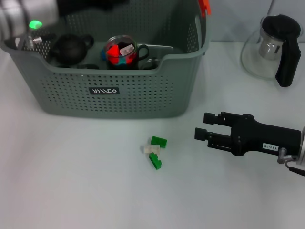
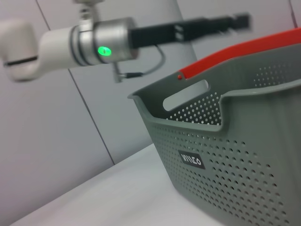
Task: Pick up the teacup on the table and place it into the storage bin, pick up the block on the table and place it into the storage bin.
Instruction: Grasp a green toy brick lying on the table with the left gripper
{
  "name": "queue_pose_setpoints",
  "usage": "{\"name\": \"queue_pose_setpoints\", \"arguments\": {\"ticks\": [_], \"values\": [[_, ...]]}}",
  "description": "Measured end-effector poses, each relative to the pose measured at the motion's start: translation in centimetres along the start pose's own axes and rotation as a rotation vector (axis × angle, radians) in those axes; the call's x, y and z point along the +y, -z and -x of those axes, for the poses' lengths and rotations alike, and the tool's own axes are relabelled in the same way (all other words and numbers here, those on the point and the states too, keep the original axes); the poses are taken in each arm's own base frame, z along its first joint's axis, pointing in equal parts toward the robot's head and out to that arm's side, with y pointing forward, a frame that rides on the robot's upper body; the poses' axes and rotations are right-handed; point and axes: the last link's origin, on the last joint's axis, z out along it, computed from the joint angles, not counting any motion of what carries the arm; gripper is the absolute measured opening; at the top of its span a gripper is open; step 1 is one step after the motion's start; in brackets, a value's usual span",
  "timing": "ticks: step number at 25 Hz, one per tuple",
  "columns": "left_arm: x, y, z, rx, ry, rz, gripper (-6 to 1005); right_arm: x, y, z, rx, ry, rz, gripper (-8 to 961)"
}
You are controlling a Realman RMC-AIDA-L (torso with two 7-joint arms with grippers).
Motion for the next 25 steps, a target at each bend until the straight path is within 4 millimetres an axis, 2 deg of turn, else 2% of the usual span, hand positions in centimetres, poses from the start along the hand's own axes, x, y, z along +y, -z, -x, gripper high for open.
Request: {"name": "queue_pose_setpoints", "arguments": {"ticks": [1,3,7,9,12,15,20,25], "values": [[0.3,0.9,-0.3,0.084,0.041,0.044,567,0.0,0.0,0.0,-0.001,-0.001,0.0,673],[1.2,3.5,-0.2,0.273,0.108,0.182,570,0.0,0.0,0.0,-0.001,0.0,0.0,673],[2.8,5.9,1.6,0.384,0.13,0.319,576,0.0,-0.1,0.0,-0.001,0.002,0.002,673],[4.4,7.2,3.3,0.4,0.093,0.379,575,0.0,-0.1,0.1,-0.001,0.002,0.004,673],[6.7,8.2,6.1,0.339,0.033,0.438,573,0.0,-0.2,0.1,-0.001,0.001,0.006,673],[8.6,9.0,9.2,0.194,-0.039,0.502,572,0.0,-0.2,0.2,0.0,-0.002,0.007,673],[9.3,9.6,12.9,-0.022,-0.094,0.521,570,0.1,-0.1,0.1,0.003,-0.004,0.009,674],[9.3,8.4,16.1,-0.217,-0.136,0.469,569,0.2,0.0,0.0,0.005,-0.01,0.013,674]]}}
